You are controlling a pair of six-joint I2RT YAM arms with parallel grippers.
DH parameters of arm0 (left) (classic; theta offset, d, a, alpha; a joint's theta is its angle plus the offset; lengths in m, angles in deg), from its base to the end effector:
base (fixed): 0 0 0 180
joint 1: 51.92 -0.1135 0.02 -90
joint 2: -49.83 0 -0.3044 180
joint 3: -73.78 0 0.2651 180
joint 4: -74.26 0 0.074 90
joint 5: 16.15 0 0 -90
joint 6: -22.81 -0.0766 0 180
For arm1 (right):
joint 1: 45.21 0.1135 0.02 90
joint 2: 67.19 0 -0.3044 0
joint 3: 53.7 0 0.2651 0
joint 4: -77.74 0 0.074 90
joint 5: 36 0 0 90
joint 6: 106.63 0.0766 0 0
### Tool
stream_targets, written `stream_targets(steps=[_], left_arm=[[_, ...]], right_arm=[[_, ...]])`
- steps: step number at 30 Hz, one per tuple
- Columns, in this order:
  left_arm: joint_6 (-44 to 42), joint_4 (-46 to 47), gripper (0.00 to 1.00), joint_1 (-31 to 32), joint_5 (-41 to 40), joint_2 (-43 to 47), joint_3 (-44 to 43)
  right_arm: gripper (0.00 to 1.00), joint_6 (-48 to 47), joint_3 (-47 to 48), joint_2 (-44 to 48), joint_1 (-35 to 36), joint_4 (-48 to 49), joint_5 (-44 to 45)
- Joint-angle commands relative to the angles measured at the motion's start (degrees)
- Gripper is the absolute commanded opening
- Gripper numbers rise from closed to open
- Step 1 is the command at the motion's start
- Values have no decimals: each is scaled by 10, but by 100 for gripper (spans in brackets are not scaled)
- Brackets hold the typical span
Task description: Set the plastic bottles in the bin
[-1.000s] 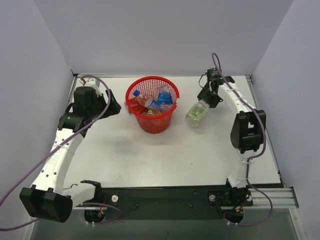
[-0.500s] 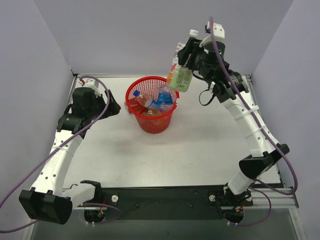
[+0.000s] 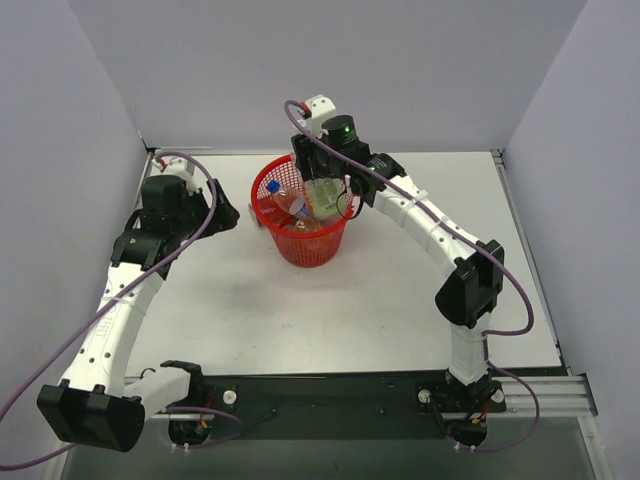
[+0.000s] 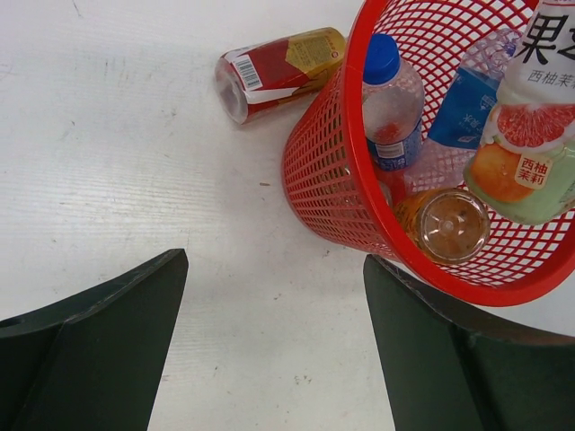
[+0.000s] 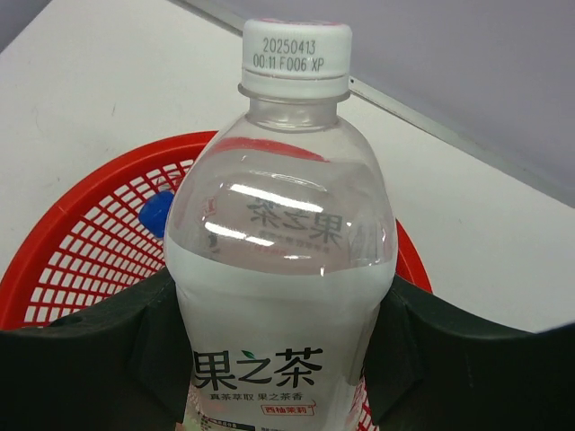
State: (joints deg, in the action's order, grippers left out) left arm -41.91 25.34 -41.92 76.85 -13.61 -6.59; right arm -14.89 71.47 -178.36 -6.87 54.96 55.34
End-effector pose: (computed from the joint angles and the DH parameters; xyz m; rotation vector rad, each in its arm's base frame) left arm 0.2604 -0.0500 0.3832 -0.2557 2.1419 -0.4162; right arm 0.4215 0.3311 0.4385 -0.5326 1.6664 0.4948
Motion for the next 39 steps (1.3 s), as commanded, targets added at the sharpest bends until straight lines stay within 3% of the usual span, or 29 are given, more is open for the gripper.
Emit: stream_targets(steps=[1, 3, 7, 13, 19, 24, 27, 33, 39], left_arm=[[1, 19, 90, -8, -5, 0, -8], [12, 23, 90, -10, -10, -8, -11], [34, 48, 91, -17, -13, -40, -24], [57, 101, 91, -30, -2, -118, -51], [50, 148, 90, -52, 18, -227, -94], [-5, 171, 89, -55, 19, -321, -151], [-37, 190, 89, -56, 43, -383, -175], [-98, 193, 88, -55, 93, -497, -257], [-138, 186, 89, -53, 136, -577, -321]], right_arm=[[41, -65, 3, 33, 14, 17, -37], [48, -81, -6, 45, 16, 5, -47], [78, -85, -28, 61, 16, -11, -71], [90, -59, -6, 54, 15, -43, -43], [94, -18, 55, 53, 14, -77, -15], [95, 41, 44, 102, 3, -86, 51], [95, 92, 13, 151, -25, -97, 55], [95, 178, -115, 270, -104, -79, -25], [95, 173, -190, 341, -136, -78, -27]])
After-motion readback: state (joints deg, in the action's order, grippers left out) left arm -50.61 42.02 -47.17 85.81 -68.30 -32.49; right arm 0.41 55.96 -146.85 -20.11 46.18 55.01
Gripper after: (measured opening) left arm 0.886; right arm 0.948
